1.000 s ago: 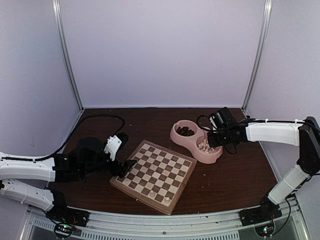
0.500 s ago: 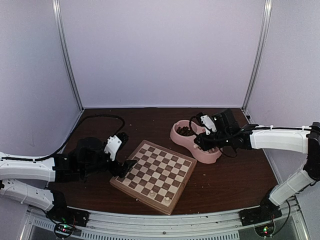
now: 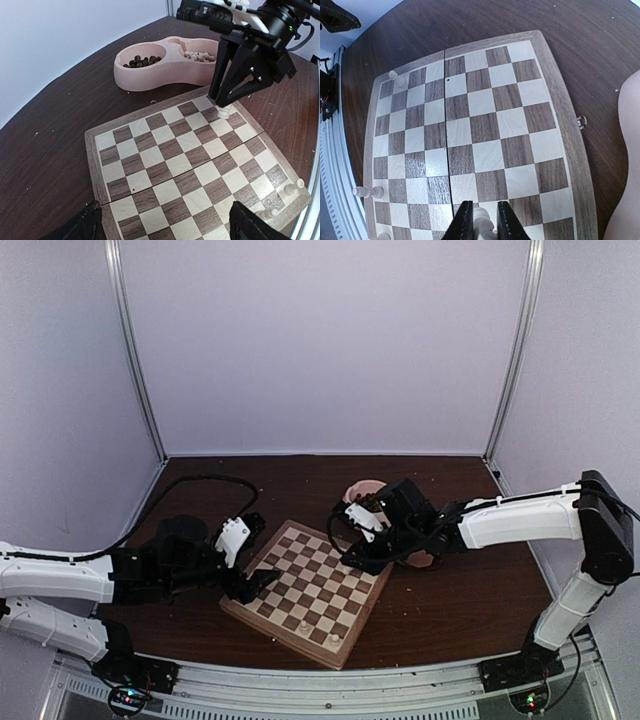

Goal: Set up the chess pieces on the board
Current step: Place the knight on the chessboard.

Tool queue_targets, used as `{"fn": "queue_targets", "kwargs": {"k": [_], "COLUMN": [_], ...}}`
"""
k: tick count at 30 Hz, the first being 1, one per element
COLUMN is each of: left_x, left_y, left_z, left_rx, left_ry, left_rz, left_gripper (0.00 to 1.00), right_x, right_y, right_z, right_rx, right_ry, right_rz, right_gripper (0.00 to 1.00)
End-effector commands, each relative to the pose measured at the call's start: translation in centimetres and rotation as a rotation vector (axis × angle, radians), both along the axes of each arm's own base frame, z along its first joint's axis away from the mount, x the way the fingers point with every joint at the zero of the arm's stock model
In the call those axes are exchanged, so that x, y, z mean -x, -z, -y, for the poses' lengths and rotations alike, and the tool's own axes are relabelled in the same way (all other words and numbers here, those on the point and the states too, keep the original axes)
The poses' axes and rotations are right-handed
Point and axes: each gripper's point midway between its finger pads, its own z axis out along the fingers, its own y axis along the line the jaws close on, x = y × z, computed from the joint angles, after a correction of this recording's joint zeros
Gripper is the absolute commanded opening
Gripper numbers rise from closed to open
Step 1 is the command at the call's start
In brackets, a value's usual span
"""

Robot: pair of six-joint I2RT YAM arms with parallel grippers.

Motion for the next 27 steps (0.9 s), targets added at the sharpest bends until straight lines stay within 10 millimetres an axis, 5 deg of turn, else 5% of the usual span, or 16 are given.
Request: {"fn": "queue_targets", "kwargs": {"k": [1, 18, 27], "left_x": [0.1, 0.0, 0.1], "left_y": [-1.5, -1.4, -1.4], "left_z": [1.2, 1.2, 1.3], "left_rx": [0.050, 0.042, 0.042], "left_ry": [0.042, 0.040, 0.043], "left_rz": [0.032, 0.028, 0.025], "left_gripper": [0.88, 0.89, 0.89], "right_x": [0.9, 2.8, 2.7], "right_y": [0.8, 3.8, 3.4], "right_z": [-1.8, -3.8, -3.7], "right_rx": [0.053, 0.232, 0.237], "right_ry": [-0.076, -0.163, -0.149], "right_rz": [0.013, 0.068, 0.102], "right_gripper": [0.16, 0.22, 0.44]}}
